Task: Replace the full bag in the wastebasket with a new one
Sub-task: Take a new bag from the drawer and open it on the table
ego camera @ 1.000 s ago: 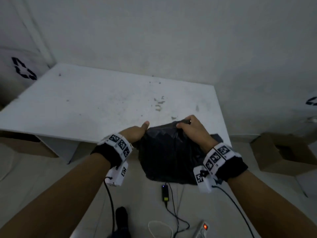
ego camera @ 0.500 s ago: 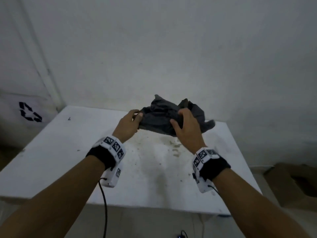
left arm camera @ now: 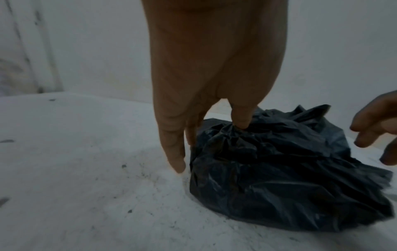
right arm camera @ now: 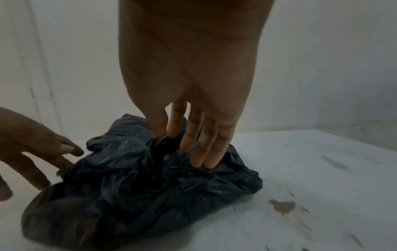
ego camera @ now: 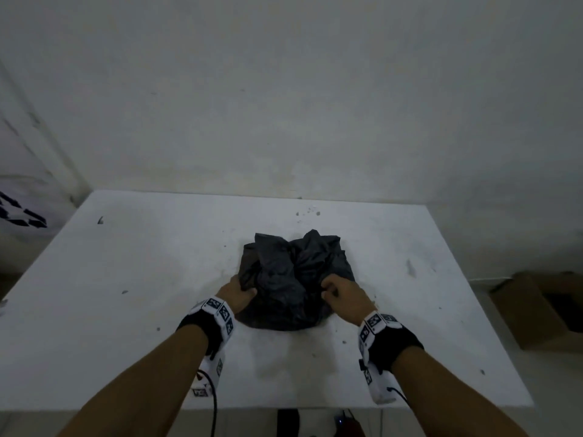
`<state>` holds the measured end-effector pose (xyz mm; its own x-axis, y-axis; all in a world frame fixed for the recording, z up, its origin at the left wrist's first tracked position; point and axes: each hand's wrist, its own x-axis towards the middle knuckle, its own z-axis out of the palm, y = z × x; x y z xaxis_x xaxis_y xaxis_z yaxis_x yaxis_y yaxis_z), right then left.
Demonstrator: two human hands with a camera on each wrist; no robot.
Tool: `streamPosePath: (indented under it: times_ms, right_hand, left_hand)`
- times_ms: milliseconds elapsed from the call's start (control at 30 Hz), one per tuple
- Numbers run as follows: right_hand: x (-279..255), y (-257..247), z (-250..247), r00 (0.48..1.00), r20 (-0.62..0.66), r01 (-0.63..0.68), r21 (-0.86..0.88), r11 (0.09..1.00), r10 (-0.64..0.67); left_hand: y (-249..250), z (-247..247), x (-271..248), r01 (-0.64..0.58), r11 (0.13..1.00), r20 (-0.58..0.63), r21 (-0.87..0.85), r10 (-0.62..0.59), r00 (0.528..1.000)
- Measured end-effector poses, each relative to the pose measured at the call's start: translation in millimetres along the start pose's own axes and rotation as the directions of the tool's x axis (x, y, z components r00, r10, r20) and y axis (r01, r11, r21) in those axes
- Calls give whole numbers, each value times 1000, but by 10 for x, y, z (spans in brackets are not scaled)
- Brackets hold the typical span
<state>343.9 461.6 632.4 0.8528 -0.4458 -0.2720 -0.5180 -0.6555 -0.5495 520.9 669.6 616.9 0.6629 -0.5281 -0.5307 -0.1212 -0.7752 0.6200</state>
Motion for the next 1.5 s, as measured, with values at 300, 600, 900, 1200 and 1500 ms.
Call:
streamPosePath:
  times_ms: [300, 600, 900, 1200, 1500]
  right_hand:
    - [701, -356, 141, 968, 230, -163, 271, 949, 100]
    - [1030, 128, -64, 949, -143, -260, 149, 954, 281]
    - [758, -144, 156, 937, -264, 251, 52, 967, -229]
    - [967, 388, 78, 963, 89, -263, 136, 955, 253]
    - [973, 528, -198, 815, -77, -467, 499, 730, 574]
  left_hand:
    - [158, 168, 437, -281, 947, 27, 156, 280, 959]
    - [71, 300, 603, -63, 869, 207, 491, -46, 977]
    - [215, 445, 743, -35, 873, 108, 486, -21, 994]
    - [225, 382, 754, 19, 795, 75, 606, -81, 994]
    - [275, 377, 732, 69, 832, 90, 551, -141, 986]
